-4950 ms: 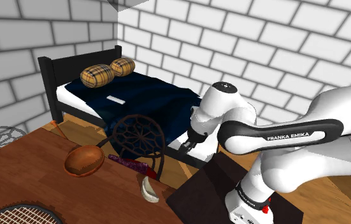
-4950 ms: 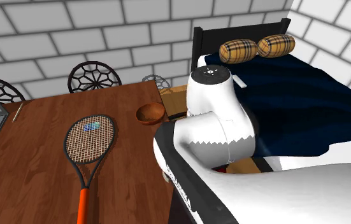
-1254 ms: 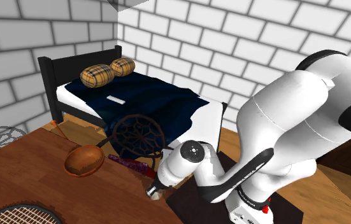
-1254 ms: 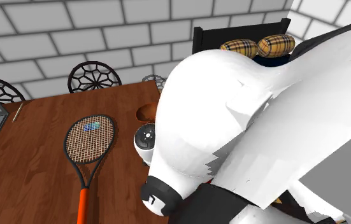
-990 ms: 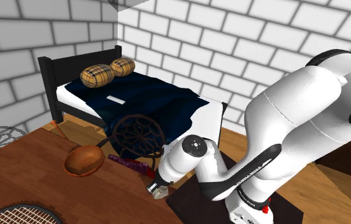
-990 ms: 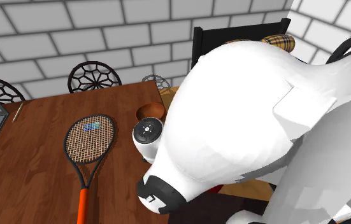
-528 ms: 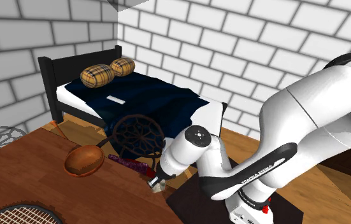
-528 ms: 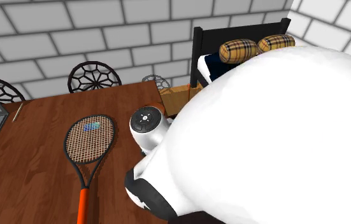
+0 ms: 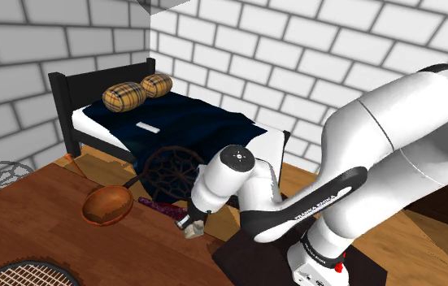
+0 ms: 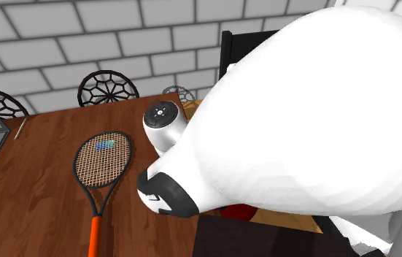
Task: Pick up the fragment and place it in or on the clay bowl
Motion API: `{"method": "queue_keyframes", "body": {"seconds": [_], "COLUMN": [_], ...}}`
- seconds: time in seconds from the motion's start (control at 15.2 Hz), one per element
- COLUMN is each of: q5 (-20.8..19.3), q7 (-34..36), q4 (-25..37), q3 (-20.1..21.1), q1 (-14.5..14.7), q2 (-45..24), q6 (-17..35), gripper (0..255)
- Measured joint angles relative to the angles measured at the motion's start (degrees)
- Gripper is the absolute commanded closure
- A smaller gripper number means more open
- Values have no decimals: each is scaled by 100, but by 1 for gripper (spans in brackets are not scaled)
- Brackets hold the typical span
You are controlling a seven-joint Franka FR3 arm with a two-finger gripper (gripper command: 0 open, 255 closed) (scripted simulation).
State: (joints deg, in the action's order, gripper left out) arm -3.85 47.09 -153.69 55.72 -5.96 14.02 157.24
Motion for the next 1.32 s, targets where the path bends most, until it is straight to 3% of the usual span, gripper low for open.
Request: {"method": "queue_keyframes", "body": {"seconds": [0.13, 0.2, 0.26, 0.33, 0.46, 0.59, 0.92, 1.32], "q5": [-911, -1596, -2423, -3285, -4200, -4484, -5012, -5119], "q7": [556, 1005, 1505, 2062, 2502, 2545, 2493, 1903], "q4": [449, 732, 1019, 1326, 1899, 2368, 3696, 5579], "q3": [596, 935, 1097, 1031, 498, 228, -420, -860], "q1": [-866, -1371, -1663, -1675, -1213, -920, -123, 645], "q2": [-581, -1022, -1509, -2072, -2800, -3222, -4334, -5515], "q6": [-58, -162, -354, -597, -987, -1271, -1899, -2647], "gripper": [255, 255, 255, 255, 255, 255, 255, 255]}}
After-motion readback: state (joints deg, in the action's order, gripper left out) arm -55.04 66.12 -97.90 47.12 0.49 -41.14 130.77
